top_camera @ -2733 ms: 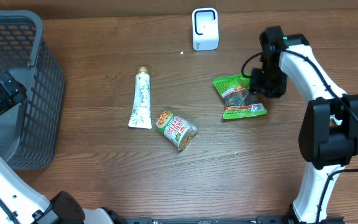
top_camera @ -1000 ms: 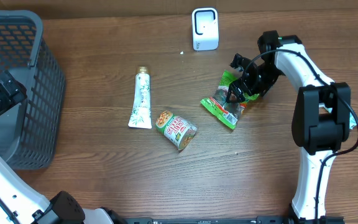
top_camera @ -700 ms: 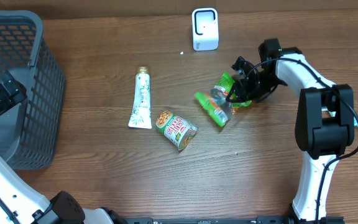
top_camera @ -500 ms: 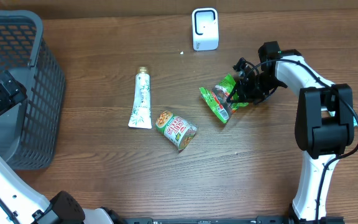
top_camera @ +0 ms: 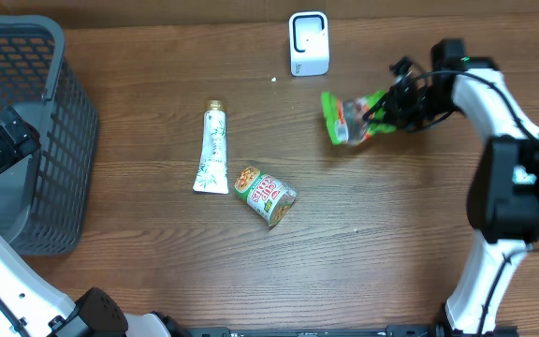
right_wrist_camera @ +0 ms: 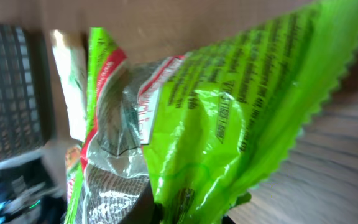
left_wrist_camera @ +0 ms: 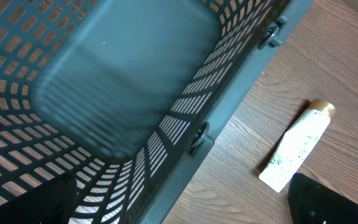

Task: Scan the item barcode
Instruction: 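Lift the gummy bag and hold it up to the scanner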

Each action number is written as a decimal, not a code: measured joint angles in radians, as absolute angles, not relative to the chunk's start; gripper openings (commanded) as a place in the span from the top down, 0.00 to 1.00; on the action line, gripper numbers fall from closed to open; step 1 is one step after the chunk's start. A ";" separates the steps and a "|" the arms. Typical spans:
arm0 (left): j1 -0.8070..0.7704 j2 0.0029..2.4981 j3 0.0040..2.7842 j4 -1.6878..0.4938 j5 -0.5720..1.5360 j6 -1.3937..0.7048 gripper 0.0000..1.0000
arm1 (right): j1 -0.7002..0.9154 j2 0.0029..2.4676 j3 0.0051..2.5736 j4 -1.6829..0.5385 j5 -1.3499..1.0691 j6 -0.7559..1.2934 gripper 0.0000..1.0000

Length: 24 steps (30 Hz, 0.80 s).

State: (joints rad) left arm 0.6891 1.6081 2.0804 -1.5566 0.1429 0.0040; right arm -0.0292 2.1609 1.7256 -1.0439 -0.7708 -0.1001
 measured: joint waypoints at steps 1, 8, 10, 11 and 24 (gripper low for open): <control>0.689 1.608 2.080 -1.557 0.143 0.004 0.00 | -0.029 2.124 1.726 -1.039 -0.750 -0.091 0.96; 0.689 1.608 2.080 -1.557 0.143 0.004 0.00 | 0.048 1.778 1.749 -0.971 -0.644 -0.051 0.96; 0.689 1.608 2.080 -1.557 0.143 0.004 0.01 | 0.073 1.713 1.752 -0.959 -0.641 -0.030 0.96; 0.689 1.608 2.080 -1.557 0.143 0.004 0.00 | 0.080 1.692 1.753 -0.958 -0.640 -0.022 0.96; 0.689 1.608 2.080 -1.557 0.143 0.004 0.00 | 0.080 1.610 1.753 -1.007 -0.570 0.332 0.96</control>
